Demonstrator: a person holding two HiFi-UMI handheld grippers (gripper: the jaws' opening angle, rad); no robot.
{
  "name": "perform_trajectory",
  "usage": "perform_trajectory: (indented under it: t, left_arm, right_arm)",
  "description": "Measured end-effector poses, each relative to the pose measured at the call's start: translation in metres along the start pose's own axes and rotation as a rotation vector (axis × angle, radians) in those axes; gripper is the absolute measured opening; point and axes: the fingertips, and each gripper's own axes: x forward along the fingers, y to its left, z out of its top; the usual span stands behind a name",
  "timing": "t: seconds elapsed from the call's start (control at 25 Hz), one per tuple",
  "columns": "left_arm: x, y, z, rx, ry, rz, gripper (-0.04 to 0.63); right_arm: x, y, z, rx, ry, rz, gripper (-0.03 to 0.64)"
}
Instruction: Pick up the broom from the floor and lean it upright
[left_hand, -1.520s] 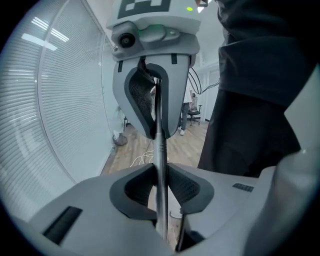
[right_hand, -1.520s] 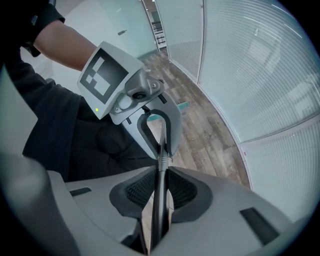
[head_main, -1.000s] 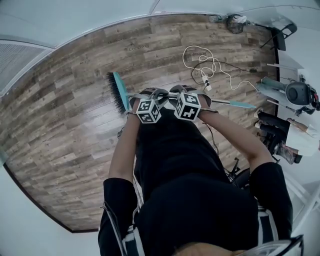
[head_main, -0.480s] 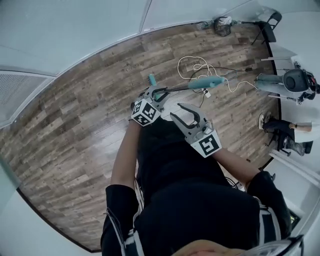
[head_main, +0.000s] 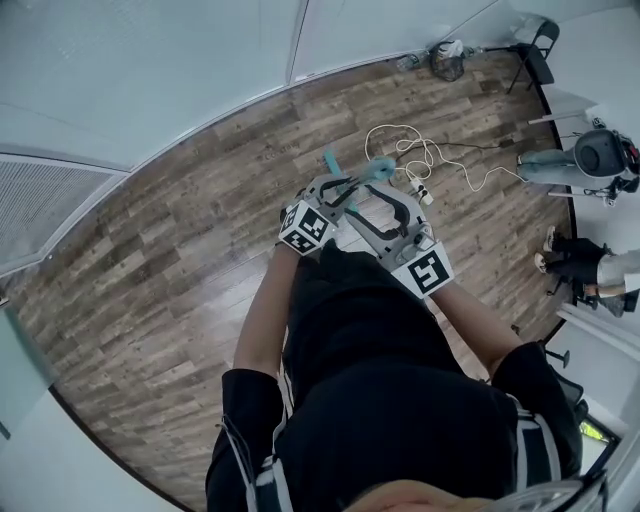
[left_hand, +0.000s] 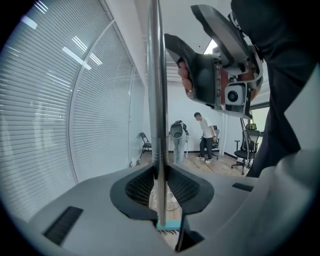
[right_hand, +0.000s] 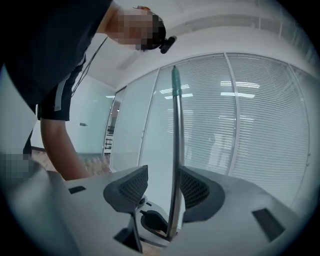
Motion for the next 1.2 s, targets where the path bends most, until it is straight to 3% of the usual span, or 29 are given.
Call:
perform_trajectory:
  t: [0.2,0.36,0.4,0.44,0.6,0.68,0.8,0.96,1.12,1.2]
  left_arm:
    - [-0.020,0.000,0.004,-0.053,-0.061,0.073,0.095]
    - [-0.033,-0.002,-0.003,-0.036,-0.049,0.127,0.095]
    - [-0.038,0.001,-0.005,-0.035,-0.050,0.144,0.095]
    - [-0.043,0.004,-0.007,-0.035,-0.050,0.162,0.095]
    - [-0.064,0.011,-0.013,-0.057,-0.064,0.231,0.095]
    - [-0.078,0.016,-0.011,-0.093,-0.127,0.264,0.095]
    - [-0.106,0.031,-0.002,-0.144,-0.229,0.347,0.163]
    - [-0.136,0.046,-0.006,-0.185,-0.267,0.412,0.164]
    - [-0.160,0.058,-0.031,-0.316,-0.300,0.439,0.159]
    - [-0.168,0.061,-0.043,-0.380,-0.303,0.464,0.123]
  right_arm:
    - [0.003,-0.018,-0.006,0.193,0.000,-0.107,0.186]
    - [0.011,-0.019,-0.007,0.229,-0.021,-0.160,0.183]
    - [0.014,-0.020,-0.007,0.230,-0.028,-0.171,0.121]
    - [0.018,-0.019,-0.005,0.231,-0.034,-0.164,0.084]
    - [0.034,0.000,0.000,0.227,-0.053,-0.063,0.081]
    - [0.040,0.001,0.001,0.248,-0.066,-0.039,0.081]
    - [0.053,-0.007,-0.001,0.297,-0.086,-0.024,0.081]
    - [0.076,-0.023,-0.011,0.300,-0.094,0.009,0.081]
    - [0.105,-0.036,-0.032,0.251,-0.077,0.071,0.081]
    - [0.120,-0.046,-0.050,0.233,-0.058,0.103,0.081]
